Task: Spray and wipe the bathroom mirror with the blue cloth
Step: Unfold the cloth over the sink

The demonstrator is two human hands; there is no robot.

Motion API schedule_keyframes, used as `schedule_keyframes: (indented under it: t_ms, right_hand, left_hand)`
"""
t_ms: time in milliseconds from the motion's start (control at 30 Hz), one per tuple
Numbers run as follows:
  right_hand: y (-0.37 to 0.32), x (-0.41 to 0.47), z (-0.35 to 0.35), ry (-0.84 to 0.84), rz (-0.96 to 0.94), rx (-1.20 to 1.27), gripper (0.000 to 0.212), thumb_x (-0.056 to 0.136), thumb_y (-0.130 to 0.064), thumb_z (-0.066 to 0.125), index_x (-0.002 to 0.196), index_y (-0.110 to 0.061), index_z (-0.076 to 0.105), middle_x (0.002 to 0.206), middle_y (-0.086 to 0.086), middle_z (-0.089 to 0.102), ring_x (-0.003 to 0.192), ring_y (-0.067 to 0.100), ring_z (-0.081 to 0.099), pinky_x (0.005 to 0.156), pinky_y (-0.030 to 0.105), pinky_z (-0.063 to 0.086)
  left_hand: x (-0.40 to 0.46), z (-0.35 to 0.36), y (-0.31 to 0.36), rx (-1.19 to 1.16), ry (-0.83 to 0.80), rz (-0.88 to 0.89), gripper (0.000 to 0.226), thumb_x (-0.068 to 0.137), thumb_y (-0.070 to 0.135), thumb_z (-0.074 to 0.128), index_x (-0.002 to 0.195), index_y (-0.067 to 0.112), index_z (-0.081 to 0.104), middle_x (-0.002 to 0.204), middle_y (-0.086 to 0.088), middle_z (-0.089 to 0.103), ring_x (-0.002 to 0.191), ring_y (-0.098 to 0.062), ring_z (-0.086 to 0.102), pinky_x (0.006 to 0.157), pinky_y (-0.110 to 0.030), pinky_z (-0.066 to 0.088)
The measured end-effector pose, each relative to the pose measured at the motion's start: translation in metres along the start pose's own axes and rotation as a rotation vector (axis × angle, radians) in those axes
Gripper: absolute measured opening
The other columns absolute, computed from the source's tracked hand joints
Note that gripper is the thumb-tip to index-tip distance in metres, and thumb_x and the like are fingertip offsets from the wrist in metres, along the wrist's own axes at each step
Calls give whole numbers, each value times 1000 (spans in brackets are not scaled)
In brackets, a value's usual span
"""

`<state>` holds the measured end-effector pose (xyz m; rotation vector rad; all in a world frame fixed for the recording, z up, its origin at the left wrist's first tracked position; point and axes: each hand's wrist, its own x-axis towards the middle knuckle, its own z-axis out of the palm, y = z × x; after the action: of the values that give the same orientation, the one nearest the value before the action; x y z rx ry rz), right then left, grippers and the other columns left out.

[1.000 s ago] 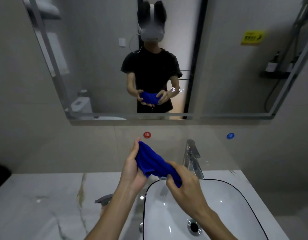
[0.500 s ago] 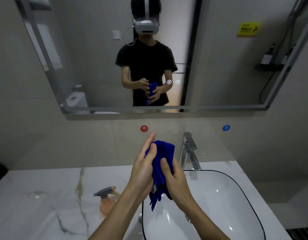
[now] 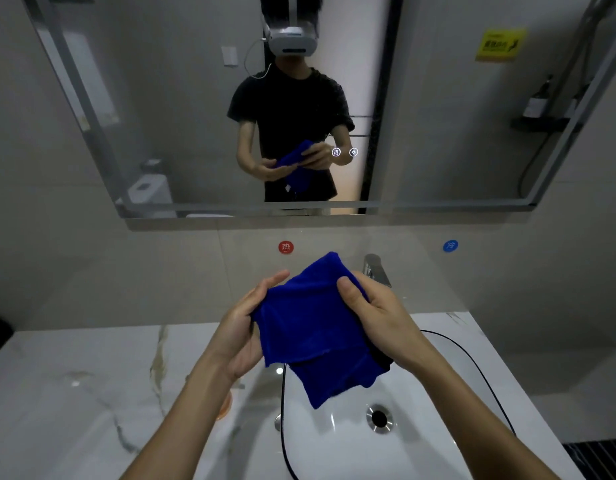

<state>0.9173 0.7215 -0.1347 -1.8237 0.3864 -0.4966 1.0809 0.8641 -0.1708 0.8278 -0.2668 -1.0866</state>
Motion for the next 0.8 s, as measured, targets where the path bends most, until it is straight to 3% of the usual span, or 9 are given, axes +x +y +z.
schedule_keyframes:
  t_ms: [100, 233, 467, 633, 700, 800]
  right_hand:
    - [-11, 2, 3, -25, -42, -44, 36, 97, -52, 43, 107, -24, 64, 94, -5, 70, 86, 13, 67, 76, 30, 53]
    - [-15, 7, 8, -35, -79, -83, 35, 97, -53, 42, 103, -25, 63, 91, -3, 68, 84, 16, 66, 75, 37, 53]
    - [14, 14, 8, 16, 47, -56, 34, 98, -53, 42, 108, -29, 64, 97, -8, 70, 89, 10, 67, 82, 36, 55]
    - [45, 17, 40, -59, 227, 40, 34, 101, -53, 41, 116, -33, 63, 108, -11, 71, 99, 11, 68, 83, 32, 57]
    - [51, 14, 61, -105, 276, 52, 35, 100, -55, 38, 118, -35, 61, 114, -10, 69, 101, 13, 69, 77, 32, 58]
    - [61, 3, 93, -156, 357, 88, 34, 102, -55, 35, 120, -37, 58, 118, -10, 68, 98, 12, 70, 71, 32, 61]
  left_hand:
    - [2, 1, -20, -189, -63, -63, 63, 95, 54, 42, 140, 10, 52, 142, -19, 54, 130, -35, 52, 108, -52, 41]
    - [2, 3, -47, -238, -120, -105, 70, 94, 62, 41, 142, 12, 50, 146, -18, 49, 134, -38, 47, 111, -53, 35]
    - [-4, -14, -39, 161, 101, 40, 39, 96, 21, 55, 133, 6, 54, 128, -14, 65, 118, -31, 62, 97, -43, 53]
    - [-22, -44, -30, 367, 304, 105, 29, 93, 21, 64, 119, 9, 63, 115, -10, 72, 104, -26, 70, 85, -39, 57]
    - [-32, -62, -27, 409, 371, 116, 27, 93, 23, 64, 117, 11, 65, 112, -8, 73, 100, -24, 71, 78, -35, 58]
    - [-52, -93, -24, 476, 410, 77, 26, 94, 27, 62, 117, 15, 65, 110, -5, 74, 101, -26, 70, 83, -41, 58]
